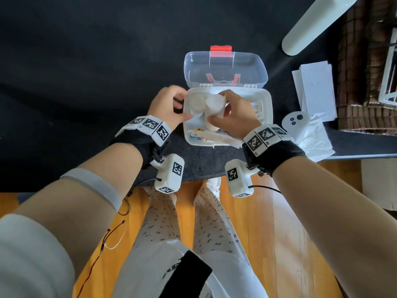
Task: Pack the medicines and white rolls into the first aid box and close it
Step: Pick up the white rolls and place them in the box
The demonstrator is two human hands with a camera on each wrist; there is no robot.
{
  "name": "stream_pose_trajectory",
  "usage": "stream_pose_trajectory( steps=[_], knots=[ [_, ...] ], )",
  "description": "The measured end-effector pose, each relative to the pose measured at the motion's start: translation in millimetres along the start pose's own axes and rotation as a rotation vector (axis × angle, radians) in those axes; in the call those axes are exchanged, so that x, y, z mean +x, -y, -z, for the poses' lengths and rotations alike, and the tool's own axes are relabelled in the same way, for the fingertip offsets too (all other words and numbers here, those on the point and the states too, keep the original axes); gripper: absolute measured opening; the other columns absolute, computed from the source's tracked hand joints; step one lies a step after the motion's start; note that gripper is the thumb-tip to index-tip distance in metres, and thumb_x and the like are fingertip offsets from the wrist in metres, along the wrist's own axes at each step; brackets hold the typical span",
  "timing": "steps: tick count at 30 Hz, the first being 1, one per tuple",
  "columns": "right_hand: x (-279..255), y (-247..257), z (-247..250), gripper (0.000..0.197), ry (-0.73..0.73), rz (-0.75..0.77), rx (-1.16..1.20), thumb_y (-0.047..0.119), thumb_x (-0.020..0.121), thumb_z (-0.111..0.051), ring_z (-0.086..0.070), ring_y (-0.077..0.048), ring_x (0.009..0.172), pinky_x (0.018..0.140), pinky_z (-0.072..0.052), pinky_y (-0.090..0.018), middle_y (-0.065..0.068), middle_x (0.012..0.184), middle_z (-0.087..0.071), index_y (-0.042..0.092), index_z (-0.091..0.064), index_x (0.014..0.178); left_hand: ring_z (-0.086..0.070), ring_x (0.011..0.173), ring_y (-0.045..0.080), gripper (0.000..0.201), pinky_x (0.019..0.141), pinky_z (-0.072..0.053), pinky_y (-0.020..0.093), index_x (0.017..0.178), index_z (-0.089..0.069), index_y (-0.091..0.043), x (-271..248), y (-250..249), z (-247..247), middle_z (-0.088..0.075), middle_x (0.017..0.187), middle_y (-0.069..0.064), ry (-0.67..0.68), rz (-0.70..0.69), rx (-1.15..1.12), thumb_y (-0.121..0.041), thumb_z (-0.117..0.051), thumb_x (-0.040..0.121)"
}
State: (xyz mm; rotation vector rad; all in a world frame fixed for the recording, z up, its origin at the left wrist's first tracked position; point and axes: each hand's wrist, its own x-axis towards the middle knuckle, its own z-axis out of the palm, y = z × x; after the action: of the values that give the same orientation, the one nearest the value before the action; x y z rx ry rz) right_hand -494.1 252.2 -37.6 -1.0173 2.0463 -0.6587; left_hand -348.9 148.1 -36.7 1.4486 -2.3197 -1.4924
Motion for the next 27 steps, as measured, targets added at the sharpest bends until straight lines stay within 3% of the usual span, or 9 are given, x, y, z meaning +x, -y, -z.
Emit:
stream_pose_trajectory(
  steps=[3, 5, 8, 10, 13, 16, 20, 23, 27],
  knots=[
    [-1.4, -2.9, -0.6, 0.043, 0.007, -0.012, -0.026, 0.017, 0.073, -0.071, -0.053, -0.02, 0.076, 0.072, -0.045, -0.031, -0.001, 0.089, -0.058, 0.007, -0.05, 0.11, -0.061, 0.089, 0.021, 0.042, 0.082, -0.053, 0.032, 0.115, -0.053, -0.012, 0.1, 8.7, -5.5, -0.049, 0.125, 0.013, 0.056, 0.102, 0.077, -0.003, -0.069, 0.077],
    [-0.2, 0.8, -3.8, 0.045, 0.018, 0.007, -0.051, 0.018, 0.071, -0.074, -0.053, -0.021, 0.077, 0.074, -0.046, -0.033, -0.006, 0.091, -0.06, 0.009, -0.051, 0.109, -0.062, 0.087, 0.026, 0.033, 0.071, -0.059, 0.034, 0.106, -0.053, -0.013, -0.4, 9.0, -7.1, -0.051, 0.117, 0.012, 0.068, 0.138, 0.001, 0.002, -0.065, 0.079],
    [4.8, 6.7, -12.9, 0.049, 0.043, 0.037, -0.122, 0.02, 0.067, -0.079, -0.051, -0.021, 0.086, 0.078, -0.043, -0.03, -0.009, 0.103, -0.058, 0.013, -0.058, 0.11, -0.058, 0.081, 0.02, 0.028, 0.053, -0.058, 0.022, 0.094, -0.049, -0.016, -0.9, 9.7, -6.5, -0.053, 0.101, 0.006, 0.089, 0.189, -0.107, 0.004, -0.062, 0.08],
    [7.9, 10.6, -20.9, 0.05, 0.065, 0.024, -0.18, 0.02, 0.067, -0.079, -0.047, -0.019, 0.086, 0.077, -0.041, -0.028, -0.005, 0.099, -0.047, 0.018, -0.06, 0.113, -0.057, 0.079, 0.018, 0.025, 0.05, -0.057, 0.017, 0.092, -0.048, -0.015, -1.9, 12.0, -6.4, -0.053, 0.094, 0.004, 0.094, 0.212, -0.155, 0.003, -0.062, 0.081],
    [9.3, 13.9, -33.5, 0.05, 0.11, 0.012, -0.199, 0.018, 0.071, -0.075, -0.048, -0.017, 0.082, 0.081, -0.044, -0.028, -0.001, 0.094, -0.045, 0.024, -0.061, 0.119, -0.059, 0.084, 0.02, 0.021, 0.052, -0.058, 0.018, 0.087, -0.049, -0.014, -3.2, 16.9, -7.8, -0.053, 0.095, 0.007, 0.095, 0.204, -0.188, 0.003, -0.062, 0.082],
    [6.9, 13.1, -38.8, 0.047, 0.113, -0.016, -0.165, 0.023, 0.078, -0.069, -0.05, -0.014, 0.082, 0.083, -0.043, -0.025, 0.0, 0.089, -0.052, 0.027, -0.058, 0.124, -0.06, 0.089, 0.022, 0.026, 0.054, -0.058, 0.018, 0.075, -0.048, -0.02, -3.4, 20.8, -8.4, -0.054, 0.1, 0.009, 0.104, 0.188, -0.204, 0.001, -0.061, 0.084],
    [5.0, 10.3, -38.3, 0.038, 0.121, -0.099, -0.04, 0.026, 0.086, -0.061, -0.055, -0.012, 0.082, 0.086, -0.044, -0.023, 0.0, 0.08, -0.059, 0.028, -0.059, 0.124, -0.061, 0.09, 0.023, 0.027, 0.058, -0.059, 0.021, 0.072, -0.048, -0.02, -2.6, 22.7, -7.5, -0.056, 0.098, 0.01, 0.111, 0.187, -0.211, 0.001, -0.06, 0.085],
    [9.6, 9.9, -40.9, 0.031, 0.111, -0.104, -0.082, 0.016, 0.085, -0.06, -0.056, -0.016, 0.079, 0.084, -0.047, -0.027, -0.002, 0.078, -0.06, 0.026, -0.062, 0.114, -0.062, 0.087, 0.022, 0.028, 0.061, -0.06, 0.024, 0.069, -0.049, -0.02, -1.9, 23.7, -6.5, -0.057, 0.09, 0.006, 0.129, 0.185, -0.204, 0.0, -0.06, 0.085],
    [18.1, 9.2, -43.0, 0.031, 0.095, -0.148, -0.116, 0.017, 0.083, -0.064, -0.061, -0.029, 0.083, 0.075, -0.046, -0.034, -0.014, 0.09, -0.066, 0.016, -0.046, 0.108, -0.063, 0.085, 0.021, 0.027, 0.066, -0.061, 0.029, 0.069, -0.051, -0.02, 2.1, 25.7, -4.8, -0.055, 0.079, -0.001, 0.167, 0.227, -0.241, 0.0, -0.061, 0.084]
  ],
)
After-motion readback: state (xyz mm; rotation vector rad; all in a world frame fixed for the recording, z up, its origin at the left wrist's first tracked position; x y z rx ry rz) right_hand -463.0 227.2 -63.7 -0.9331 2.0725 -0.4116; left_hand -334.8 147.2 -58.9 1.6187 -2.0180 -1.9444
